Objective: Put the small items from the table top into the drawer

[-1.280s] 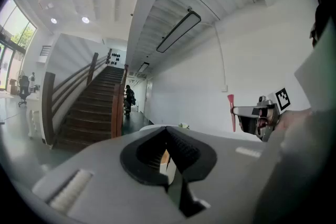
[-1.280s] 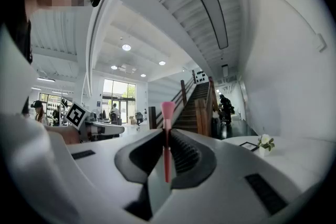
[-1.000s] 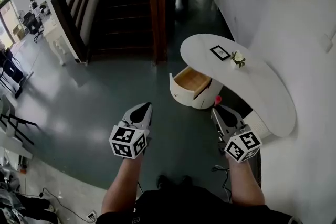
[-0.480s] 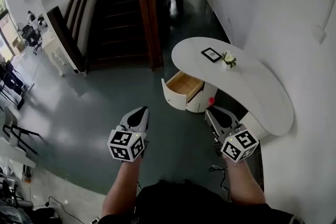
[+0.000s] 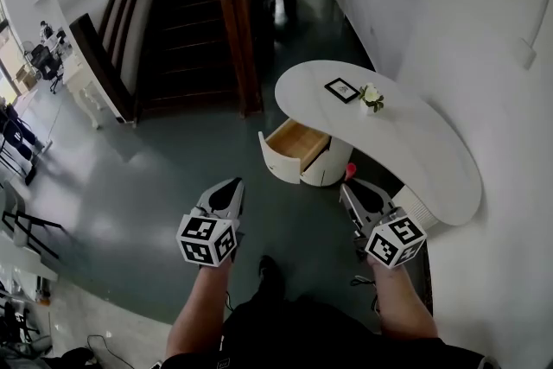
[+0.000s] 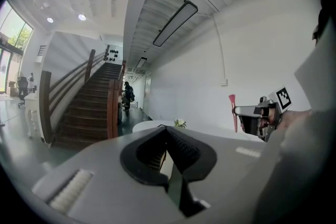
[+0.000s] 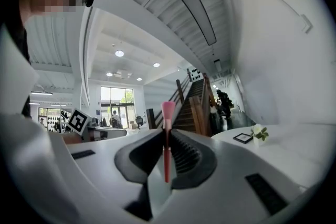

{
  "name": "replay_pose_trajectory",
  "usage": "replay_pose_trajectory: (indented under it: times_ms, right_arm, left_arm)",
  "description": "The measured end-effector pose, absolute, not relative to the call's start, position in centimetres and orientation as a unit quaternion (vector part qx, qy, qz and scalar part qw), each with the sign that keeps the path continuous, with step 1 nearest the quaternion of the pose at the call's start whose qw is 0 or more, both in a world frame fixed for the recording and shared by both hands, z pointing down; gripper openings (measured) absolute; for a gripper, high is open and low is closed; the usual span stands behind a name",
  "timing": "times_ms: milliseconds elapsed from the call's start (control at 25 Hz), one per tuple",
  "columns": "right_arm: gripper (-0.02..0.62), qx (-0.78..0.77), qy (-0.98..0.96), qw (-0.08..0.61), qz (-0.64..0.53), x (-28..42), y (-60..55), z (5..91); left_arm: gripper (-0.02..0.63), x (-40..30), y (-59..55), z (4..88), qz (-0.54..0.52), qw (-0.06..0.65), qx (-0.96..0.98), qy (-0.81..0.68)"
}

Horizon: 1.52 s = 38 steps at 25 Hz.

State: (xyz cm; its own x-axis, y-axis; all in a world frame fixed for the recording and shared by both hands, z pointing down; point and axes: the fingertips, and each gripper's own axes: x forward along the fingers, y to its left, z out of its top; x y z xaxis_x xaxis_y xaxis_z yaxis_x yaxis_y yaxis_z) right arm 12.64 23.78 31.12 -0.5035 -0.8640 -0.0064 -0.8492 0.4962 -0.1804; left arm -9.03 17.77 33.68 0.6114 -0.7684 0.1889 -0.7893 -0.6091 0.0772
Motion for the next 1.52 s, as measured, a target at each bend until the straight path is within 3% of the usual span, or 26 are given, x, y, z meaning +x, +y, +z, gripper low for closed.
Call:
replay_pose_trajectory:
  times_ms: [360, 720, 1120, 1520]
  right_arm:
    - [0.053, -0.501, 0.859, 0.024, -0.1, 11.2, 16.5, 33.4]
    - [0.054, -0.48, 0.868, -0.015, -0.124, 5.2, 4.9, 36.1]
    - [0.052, -0.485, 0.864, -0.031, -0.132, 1.5, -1.8, 36.2]
    - [0.053, -0.504, 0.85, -0.03, -0.147, 3.0, -4.8, 36.6]
  left_arm:
    - [0.011, -11.6, 9.3, 36.9, 0.064, 0.1, 0.891, -0.439]
    - [0.011, -15.2, -0.9, 41.0, 0.074, 0.135, 0.89, -0.429]
    - [0.011, -20.4, -7.0, 41.0, 0.056, 0.148, 0.886, -0.435]
    - [0.011, -18.0, -9.0, 40.8, 0.048, 0.154, 0.898, -0.41]
